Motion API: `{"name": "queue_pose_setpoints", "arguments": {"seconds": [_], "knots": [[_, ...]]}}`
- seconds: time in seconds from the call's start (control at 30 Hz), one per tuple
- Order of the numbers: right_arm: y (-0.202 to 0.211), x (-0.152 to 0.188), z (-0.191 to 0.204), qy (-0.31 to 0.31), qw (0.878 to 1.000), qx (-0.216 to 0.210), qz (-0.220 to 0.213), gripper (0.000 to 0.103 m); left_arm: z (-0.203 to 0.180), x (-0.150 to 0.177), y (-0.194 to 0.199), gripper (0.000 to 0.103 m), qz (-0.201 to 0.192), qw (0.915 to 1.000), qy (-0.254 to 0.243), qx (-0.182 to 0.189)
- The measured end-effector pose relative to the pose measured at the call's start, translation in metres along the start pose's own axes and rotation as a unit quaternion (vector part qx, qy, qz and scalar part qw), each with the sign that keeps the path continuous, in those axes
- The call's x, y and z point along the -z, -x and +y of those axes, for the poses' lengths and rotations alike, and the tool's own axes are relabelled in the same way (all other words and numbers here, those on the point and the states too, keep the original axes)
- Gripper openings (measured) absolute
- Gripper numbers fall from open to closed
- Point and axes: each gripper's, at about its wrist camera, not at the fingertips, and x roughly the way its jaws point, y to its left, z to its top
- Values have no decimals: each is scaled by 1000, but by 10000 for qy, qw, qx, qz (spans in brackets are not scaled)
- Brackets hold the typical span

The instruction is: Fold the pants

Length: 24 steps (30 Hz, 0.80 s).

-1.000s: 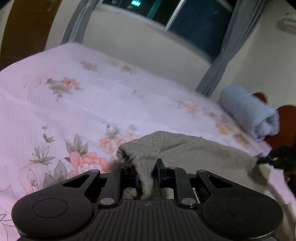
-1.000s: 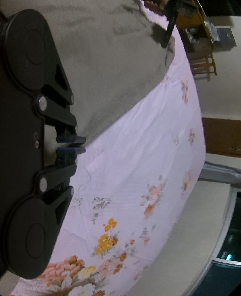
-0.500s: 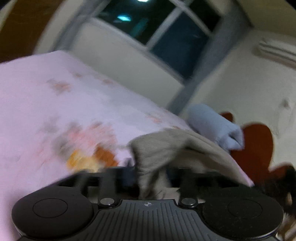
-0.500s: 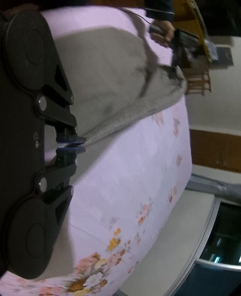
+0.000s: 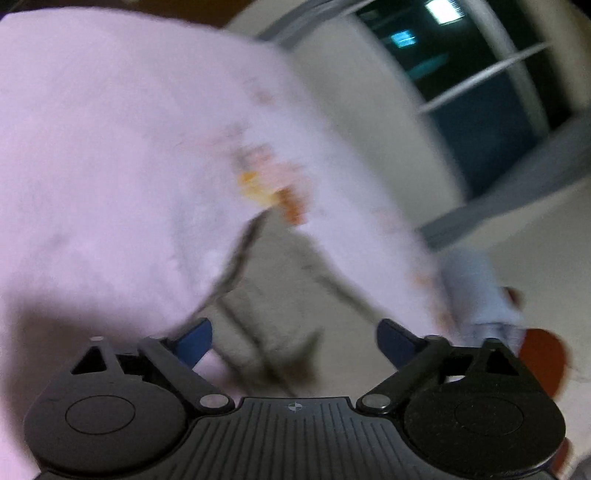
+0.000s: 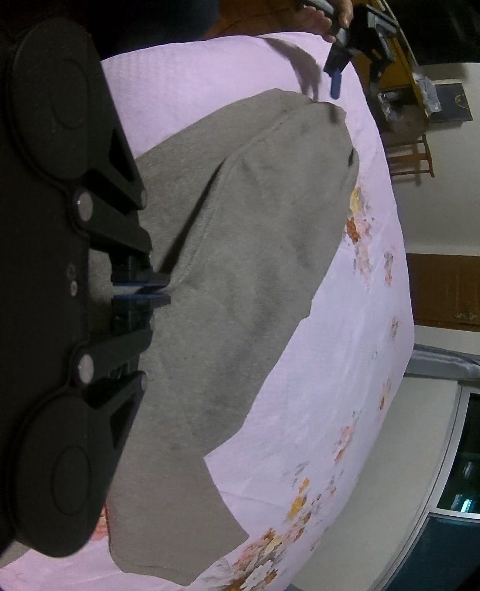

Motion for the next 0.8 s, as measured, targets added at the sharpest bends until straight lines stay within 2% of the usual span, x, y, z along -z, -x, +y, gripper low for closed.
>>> {"name": "queue_pose_setpoints", "arguments": {"seconds": [0.03, 0.1, 0.17, 0.23, 0.37, 0.43, 0.5, 0.57, 0.63, 0.67, 0.7, 0.77, 0.8], "knots": [[2, 3, 1, -8, 10000, -3, -22, 0, -3, -1, -6, 81, 46, 10000, 21, -24], [3, 5, 2, -11, 10000, -5, -42, 0, -12, 0, -15, 75, 92, 9993, -29, -369], [4, 9, 4, -2, 10000, 17, -73, 0, -19, 0, -21, 70, 60, 9988, -113, -471], [7, 12, 7, -55, 9999, 19, -128, 0, -18, -5, -25, 44, 75, 9978, -87, -652], [6, 15, 8, -75, 9998, 31, -154, 0, -19, -13, -23, 43, 163, 9968, 11, -781], [5, 16, 7, -93, 9998, 20, -159, 0, -25, -14, -22, 27, 144, 9965, -163, -810], [6, 16, 5, -148, 9997, 11, -206, 0, -35, -17, -6, 26, -162, 9994, -149, -275], [12, 15, 6, -178, 9994, 4, -308, 0, -46, -19, 15, 25, -584, 9974, -314, 286], [20, 16, 8, -119, 9992, 52, -380, 0, -41, -16, 23, 25, -744, 9944, -295, 685], [22, 18, 10, -77, 9993, 54, -360, 0, -31, -14, 20, 25, -579, 9953, -195, 750], [23, 22, 11, -15, 9995, 54, -297, 0, -16, -11, 13, 25, -321, 9976, -79, 616], [21, 31, 11, 42, 9999, -27, -131, 0, 15, -3, -7, 24, 284, 9990, 235, -269], [18, 35, 11, 56, 9999, -79, -49, 0, 29, 2, -13, 24, 396, 9980, 428, -263]]}}
